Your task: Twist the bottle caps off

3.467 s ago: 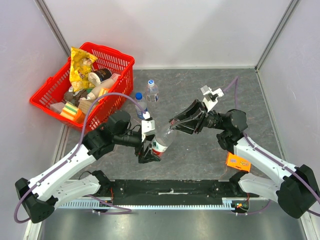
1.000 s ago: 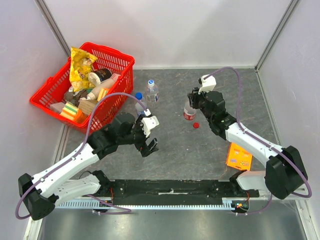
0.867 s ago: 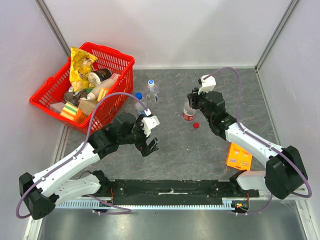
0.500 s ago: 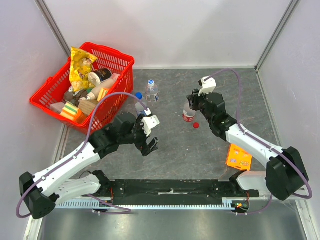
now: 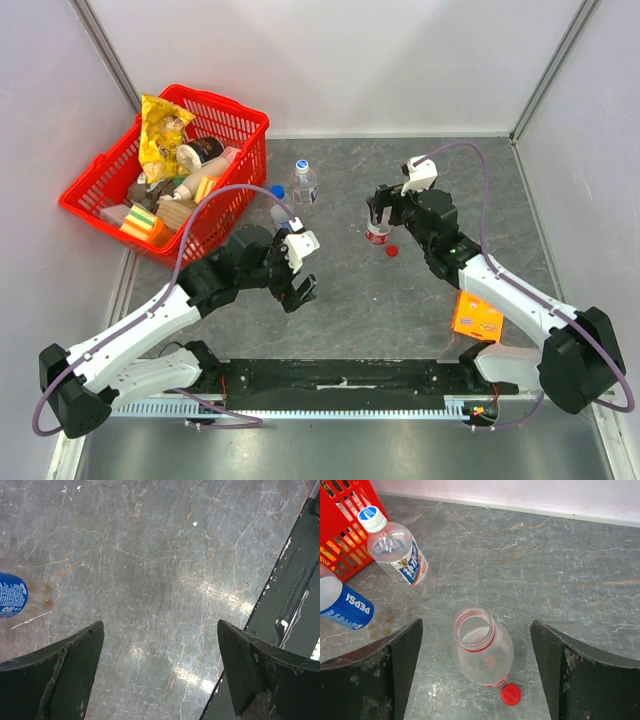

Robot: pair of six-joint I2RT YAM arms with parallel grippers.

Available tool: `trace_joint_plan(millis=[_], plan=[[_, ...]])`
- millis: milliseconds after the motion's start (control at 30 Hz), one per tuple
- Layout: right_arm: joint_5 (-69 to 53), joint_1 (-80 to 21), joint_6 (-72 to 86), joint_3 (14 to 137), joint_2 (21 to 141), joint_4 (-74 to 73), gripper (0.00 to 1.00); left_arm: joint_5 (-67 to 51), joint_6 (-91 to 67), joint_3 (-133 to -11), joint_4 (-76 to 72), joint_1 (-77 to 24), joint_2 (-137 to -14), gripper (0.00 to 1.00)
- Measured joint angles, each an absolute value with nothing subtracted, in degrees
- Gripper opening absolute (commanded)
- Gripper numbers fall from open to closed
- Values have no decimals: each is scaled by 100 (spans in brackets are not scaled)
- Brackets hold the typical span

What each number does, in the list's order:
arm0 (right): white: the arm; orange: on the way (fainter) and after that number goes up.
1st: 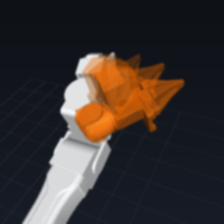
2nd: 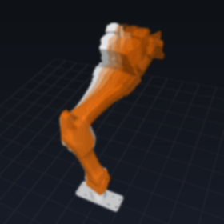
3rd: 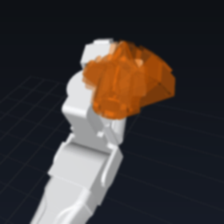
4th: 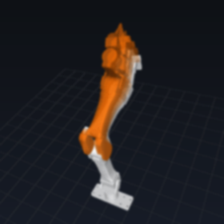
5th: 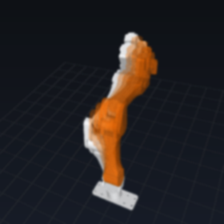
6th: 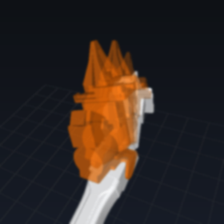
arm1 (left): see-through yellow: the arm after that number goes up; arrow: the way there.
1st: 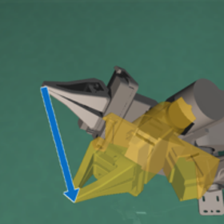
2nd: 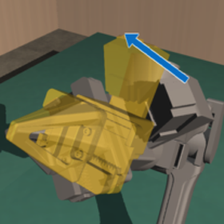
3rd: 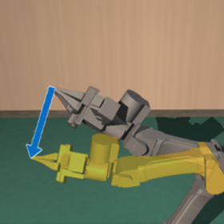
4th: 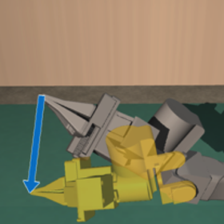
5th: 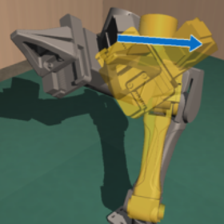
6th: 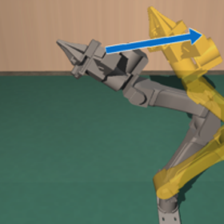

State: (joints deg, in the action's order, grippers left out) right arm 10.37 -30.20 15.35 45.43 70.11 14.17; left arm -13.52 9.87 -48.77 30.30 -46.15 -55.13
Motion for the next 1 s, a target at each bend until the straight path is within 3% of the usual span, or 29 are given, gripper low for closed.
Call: trace_joint_plan(millis=[600,1000], plan=[[974,-3020,1586,4897,5653,639,98,-235,716,-4880,2987,-4626,-5203,100],[976,-3020,1586,4890,4991,364,98,1295,-908,-4628,2137,-4626,-4626,100]])
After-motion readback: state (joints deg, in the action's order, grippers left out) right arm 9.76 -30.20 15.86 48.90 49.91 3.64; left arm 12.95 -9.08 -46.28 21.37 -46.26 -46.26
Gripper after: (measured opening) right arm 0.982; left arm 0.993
